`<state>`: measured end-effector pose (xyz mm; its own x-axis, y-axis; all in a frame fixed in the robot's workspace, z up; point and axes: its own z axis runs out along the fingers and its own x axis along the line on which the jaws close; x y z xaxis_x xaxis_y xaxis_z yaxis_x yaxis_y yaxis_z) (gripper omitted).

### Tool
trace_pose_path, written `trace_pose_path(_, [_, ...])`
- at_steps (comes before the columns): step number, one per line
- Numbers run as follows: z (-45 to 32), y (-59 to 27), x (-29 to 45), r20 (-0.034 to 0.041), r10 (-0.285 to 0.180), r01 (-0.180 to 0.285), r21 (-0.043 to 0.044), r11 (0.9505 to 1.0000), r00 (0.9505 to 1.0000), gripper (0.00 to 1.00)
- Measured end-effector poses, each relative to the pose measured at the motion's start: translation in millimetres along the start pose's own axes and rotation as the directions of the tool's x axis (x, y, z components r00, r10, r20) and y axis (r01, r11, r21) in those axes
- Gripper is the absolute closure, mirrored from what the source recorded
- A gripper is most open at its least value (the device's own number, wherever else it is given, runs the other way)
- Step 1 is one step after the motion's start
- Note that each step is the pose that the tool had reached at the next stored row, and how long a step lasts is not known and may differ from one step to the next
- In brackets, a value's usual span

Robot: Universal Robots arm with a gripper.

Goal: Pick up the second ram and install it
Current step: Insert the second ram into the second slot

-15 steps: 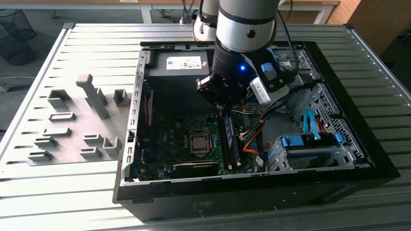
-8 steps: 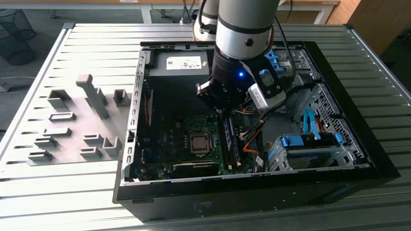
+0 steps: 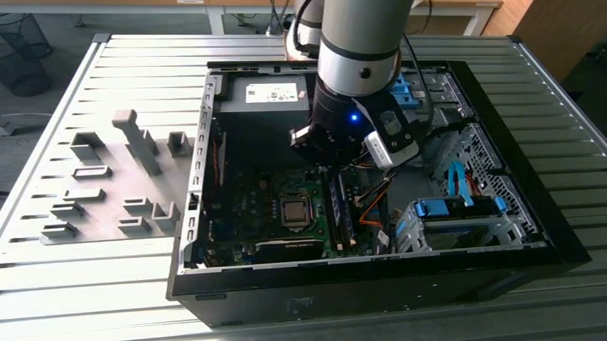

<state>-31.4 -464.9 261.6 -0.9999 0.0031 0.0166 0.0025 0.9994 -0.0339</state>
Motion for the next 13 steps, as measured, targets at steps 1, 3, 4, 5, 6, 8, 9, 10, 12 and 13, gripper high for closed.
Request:
trace_pose_path(1, [0.1,0.0,0.0,0.0000,0.000,0.000,-0.0001,1.0000,1.0000,0.86])
trace_pose_path(3, [1.1,0.1,-1.2,0.0003,0.000,0.000,-0.0007,1.0000,1.0000,0.86])
trace_pose_path(4, [1.9,0.1,-2.4,0.0002,0.000,0.000,-0.0005,1.0000,1.0000,0.86])
trace_pose_path(5, [3.1,0.1,-3.2,0.0001,0.000,0.000,-0.0002,1.0000,1.0000,0.86])
trace_pose_path(6, [4.7,0.2,-3.6,0.0001,0.000,0.000,-0.0003,1.0000,1.0000,0.86])
trace_pose_path(8, [8.3,0.3,-3.8,0.0001,0.000,0.000,-0.0003,1.0000,1.0000,0.86])
trace_pose_path(9, [10.0,0.4,-3.8,0.0000,0.000,0.000,-0.0002,1.0000,1.0000,0.86])
trace_pose_path(10, [11.8,0.4,-3.9,0.0001,0.000,0.000,-0.0003,1.0000,1.0000,0.86])
trace_pose_path(12, [15.6,0.5,-4.0,0.0001,0.000,0.000,-0.0003,1.0000,1.0000,0.86])
trace_pose_path(13, [17.4,0.4,-4.0,0.0001,0.000,0.000,-0.0003,1.0000,1.0000,0.86])
